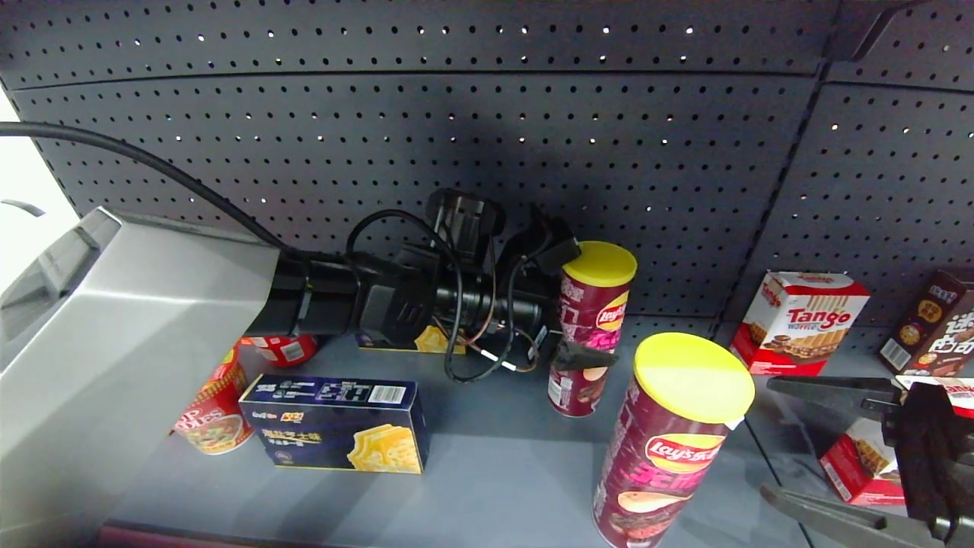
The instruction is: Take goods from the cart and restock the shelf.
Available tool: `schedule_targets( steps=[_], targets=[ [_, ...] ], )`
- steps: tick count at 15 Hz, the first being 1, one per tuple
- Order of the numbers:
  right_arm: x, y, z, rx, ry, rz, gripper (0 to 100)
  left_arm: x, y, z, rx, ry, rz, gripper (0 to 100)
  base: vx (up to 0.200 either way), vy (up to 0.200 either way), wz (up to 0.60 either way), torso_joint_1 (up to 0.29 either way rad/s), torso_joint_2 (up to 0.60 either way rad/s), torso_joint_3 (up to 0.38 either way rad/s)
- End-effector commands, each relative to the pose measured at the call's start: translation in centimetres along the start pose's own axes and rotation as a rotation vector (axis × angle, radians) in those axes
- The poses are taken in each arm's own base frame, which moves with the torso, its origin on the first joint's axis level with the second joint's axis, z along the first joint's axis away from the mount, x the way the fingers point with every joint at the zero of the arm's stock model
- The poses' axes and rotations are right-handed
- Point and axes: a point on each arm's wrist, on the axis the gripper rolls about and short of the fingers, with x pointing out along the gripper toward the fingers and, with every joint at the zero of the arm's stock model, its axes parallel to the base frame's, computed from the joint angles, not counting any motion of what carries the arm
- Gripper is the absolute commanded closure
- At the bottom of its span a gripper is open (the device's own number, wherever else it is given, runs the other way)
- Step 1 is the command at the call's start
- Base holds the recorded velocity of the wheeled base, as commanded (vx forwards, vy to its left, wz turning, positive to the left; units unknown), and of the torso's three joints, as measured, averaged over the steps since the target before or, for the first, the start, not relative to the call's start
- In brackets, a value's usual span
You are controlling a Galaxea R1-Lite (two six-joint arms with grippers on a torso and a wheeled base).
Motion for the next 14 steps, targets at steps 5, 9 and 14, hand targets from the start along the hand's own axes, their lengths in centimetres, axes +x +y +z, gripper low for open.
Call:
schedule_targets(
  steps=[5, 9, 14],
  targets=[
    [0.0, 0.1, -0.3, 0.005, 0.008, 0.000, 0, -1.5, -0.1, 0.9, 0.006, -0.007, 0.018, 0, 0.000, 0.000, 0.00, 0.000, 0.00, 0.000],
    [0.4, -0.2, -0.1, 0.053, 0.011, 0.000, 0, -5.0, -1.3, 1.2, -0.014, 0.017, 0.075, 0, 0.000, 0.000, 0.00, 0.000, 0.00, 0.000],
    [0.9, -0.6, -0.4, 0.066, 0.028, -0.005, 0, -7.1, -3.2, 0.9, -0.037, 0.077, 0.142, 0, 0.000, 0.000, 0.00, 0.000, 0.00, 0.000]
  ],
)
